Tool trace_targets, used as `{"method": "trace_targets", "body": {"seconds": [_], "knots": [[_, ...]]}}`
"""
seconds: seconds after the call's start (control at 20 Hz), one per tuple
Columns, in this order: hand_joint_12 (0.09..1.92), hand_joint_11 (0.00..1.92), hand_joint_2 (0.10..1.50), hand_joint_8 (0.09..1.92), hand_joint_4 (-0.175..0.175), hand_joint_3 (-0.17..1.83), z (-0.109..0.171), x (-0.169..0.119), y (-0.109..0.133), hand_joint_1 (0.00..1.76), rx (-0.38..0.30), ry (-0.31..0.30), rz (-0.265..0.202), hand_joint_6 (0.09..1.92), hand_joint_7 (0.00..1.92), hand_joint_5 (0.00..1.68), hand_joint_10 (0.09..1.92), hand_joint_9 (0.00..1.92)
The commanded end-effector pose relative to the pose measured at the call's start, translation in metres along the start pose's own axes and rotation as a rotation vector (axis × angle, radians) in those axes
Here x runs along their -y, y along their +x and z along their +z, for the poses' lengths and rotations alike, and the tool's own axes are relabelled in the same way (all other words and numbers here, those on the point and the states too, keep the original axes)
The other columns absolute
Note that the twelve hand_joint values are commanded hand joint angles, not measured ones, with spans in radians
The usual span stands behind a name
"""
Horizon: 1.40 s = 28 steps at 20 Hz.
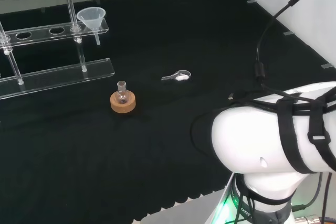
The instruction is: Pick up the funnel from the transparent funnel stand.
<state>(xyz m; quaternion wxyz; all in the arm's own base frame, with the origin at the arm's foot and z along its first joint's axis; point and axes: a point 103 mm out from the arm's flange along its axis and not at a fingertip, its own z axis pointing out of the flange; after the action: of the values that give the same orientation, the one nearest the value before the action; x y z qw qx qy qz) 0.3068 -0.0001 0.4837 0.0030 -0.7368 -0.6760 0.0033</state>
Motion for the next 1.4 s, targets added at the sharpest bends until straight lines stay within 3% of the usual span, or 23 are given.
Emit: {"method": "trace_targets", "body": {"seconds": [0.05, 0.1, 0.2, 0.45, 0.7, 1.05, 1.4], "knots": [[0.56, 0.0, 0.72, 0.09, 0.044, 0.01, 0.001, -0.001, 0.001, 0.23, 0.01, -0.005, -0.003, 0.09, 0.13, 0.08, 0.09, 0.11], [0.39, 0.0, 0.72, 0.09, 0.05, 0.01, 0.002, -0.003, 0.003, 0.19, 0.012, -0.003, -0.005, 0.09, 0.07, 0.04, 0.09, 0.05], [0.25, 0.0, 0.71, 0.09, 0.055, 0.01, 0.003, -0.005, 0.007, 0.16, 0.02, -0.004, -0.01, 0.09, 0.01, 0.01, 0.09, 0.01], [0.2, 0.0, 0.71, 0.09, 0.053, 0.01, 0.004, -0.012, 0.02, 0.15, 0.001, -0.024, -0.03, 0.09, 0.0, 0.0, 0.09, 0.0], [0.13, 0.0, 0.74, 0.09, 0.035, 0.01, 0.006, -0.019, 0.035, 0.3, -0.022, -0.083, -0.06, 0.09, 0.0, 0.0, 0.09, 0.0], [0.21, 0.0, 0.73, 0.09, 0.033, 0.01, 0.019, -0.042, 0.062, 0.33, -0.03, -0.059, -0.066, 0.09, 0.0, 0.0, 0.09, 0.0], [0.3, 0.0, 0.73, 0.09, 0.028, 0.0, 0.019, -0.062, 0.07, 0.33, -0.034, -0.025, -0.097, 0.09, 0.0, 0.0, 0.09, 0.0]]}}
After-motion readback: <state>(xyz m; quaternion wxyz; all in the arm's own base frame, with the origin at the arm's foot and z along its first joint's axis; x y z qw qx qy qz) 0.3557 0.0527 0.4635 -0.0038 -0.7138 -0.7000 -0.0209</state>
